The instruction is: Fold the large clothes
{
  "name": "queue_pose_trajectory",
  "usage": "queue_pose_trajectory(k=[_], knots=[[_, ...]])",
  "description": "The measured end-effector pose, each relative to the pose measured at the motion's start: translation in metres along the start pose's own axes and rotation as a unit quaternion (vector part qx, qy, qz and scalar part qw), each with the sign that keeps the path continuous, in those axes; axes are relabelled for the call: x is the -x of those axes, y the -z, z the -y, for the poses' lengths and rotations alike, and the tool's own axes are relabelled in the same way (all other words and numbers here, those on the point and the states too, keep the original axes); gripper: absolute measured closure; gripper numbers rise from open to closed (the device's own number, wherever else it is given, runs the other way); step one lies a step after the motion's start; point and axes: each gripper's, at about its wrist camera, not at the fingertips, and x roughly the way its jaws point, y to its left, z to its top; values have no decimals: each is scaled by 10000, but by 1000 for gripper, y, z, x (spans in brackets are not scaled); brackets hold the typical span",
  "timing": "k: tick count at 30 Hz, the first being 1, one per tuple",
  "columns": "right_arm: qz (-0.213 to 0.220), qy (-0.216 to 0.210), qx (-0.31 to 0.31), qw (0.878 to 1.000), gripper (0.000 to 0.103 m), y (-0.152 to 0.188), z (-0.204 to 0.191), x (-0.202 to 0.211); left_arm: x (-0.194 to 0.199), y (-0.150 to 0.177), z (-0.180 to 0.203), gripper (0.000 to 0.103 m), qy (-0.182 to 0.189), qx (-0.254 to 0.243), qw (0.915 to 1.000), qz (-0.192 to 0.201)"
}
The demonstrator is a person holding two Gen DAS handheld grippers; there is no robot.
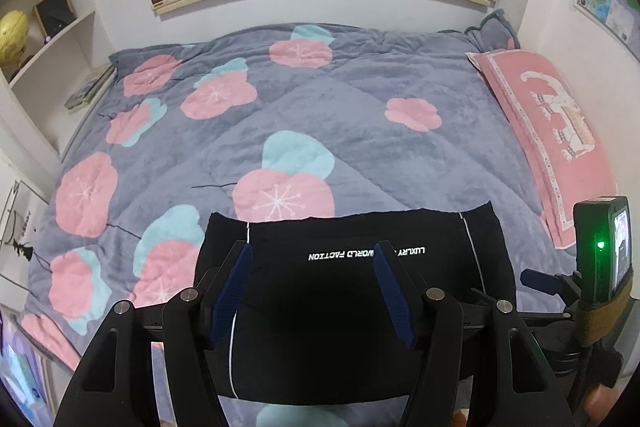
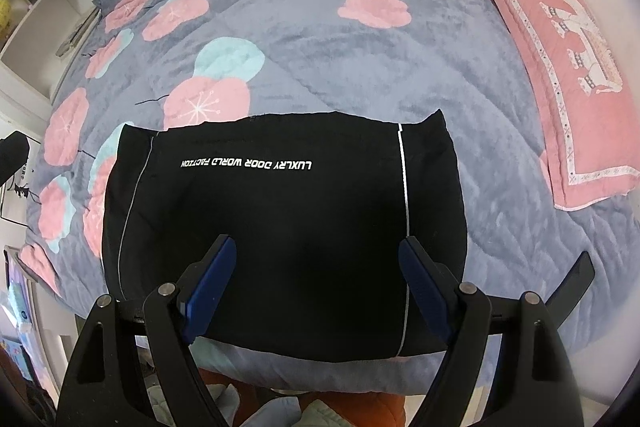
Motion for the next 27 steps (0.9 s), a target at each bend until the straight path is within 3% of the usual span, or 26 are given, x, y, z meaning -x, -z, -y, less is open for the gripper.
queue_pose_trajectory(k=[21, 27], knots=[[-140, 4, 46, 9999, 18, -3, -8, -12, -12, 0, -3, 39, -92, 10, 9999, -122], [-198, 0, 68, 9998, 18, -3, -11, -17, -19, 2, -6, 39, -333, -18, 9994, -93]])
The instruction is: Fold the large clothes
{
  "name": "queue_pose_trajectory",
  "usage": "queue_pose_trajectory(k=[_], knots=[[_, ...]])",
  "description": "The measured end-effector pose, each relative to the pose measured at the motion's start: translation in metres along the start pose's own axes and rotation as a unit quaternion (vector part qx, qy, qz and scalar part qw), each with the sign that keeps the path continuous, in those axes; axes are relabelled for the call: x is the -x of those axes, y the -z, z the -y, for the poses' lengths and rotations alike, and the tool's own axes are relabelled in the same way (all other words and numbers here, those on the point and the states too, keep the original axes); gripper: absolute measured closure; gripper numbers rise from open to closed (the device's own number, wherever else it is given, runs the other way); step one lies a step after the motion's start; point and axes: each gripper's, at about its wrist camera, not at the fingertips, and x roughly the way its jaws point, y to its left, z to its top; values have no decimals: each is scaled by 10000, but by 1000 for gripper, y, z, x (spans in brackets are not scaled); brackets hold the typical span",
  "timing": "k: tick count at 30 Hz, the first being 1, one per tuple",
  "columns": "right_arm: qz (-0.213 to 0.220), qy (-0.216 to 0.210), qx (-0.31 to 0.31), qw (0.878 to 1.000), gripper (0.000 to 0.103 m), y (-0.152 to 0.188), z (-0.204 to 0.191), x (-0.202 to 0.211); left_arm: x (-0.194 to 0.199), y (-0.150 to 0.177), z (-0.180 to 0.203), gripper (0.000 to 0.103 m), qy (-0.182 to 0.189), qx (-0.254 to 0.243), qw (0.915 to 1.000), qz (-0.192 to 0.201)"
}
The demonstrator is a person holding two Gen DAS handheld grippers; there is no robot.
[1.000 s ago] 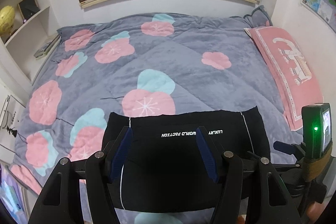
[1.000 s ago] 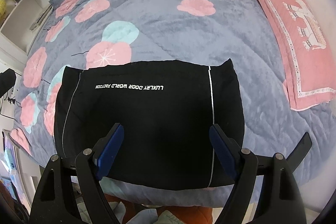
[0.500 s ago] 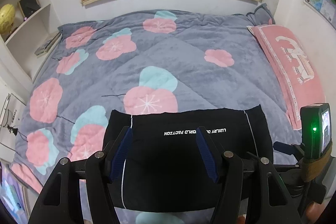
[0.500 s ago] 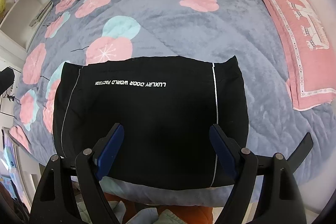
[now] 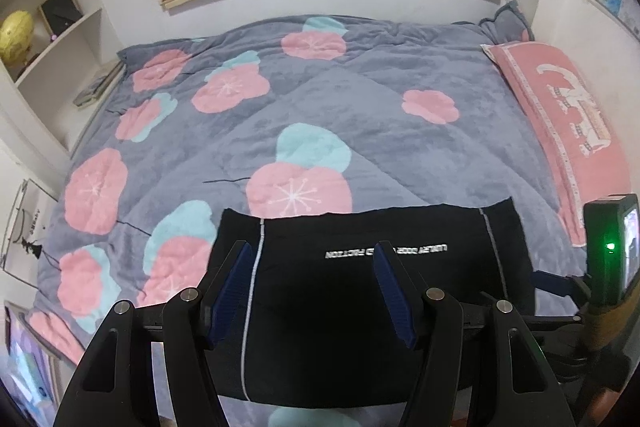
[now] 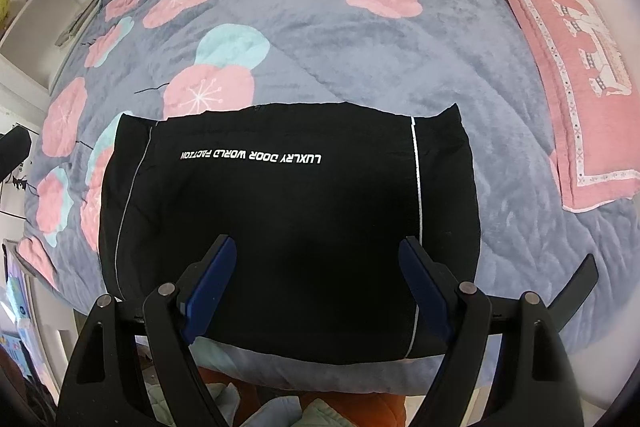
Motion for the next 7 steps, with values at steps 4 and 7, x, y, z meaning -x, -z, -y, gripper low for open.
queue_pose_trajectory(k=[4, 7], knots=[[-41, 9, 12, 10000, 18, 1, -2, -4, -5, 1, -6, 38, -262, 19, 9996, 53], [-78, -3, 21, 10000, 18, 2, -3, -6, -7, 2, -9, 39, -274, 28, 9996, 14]])
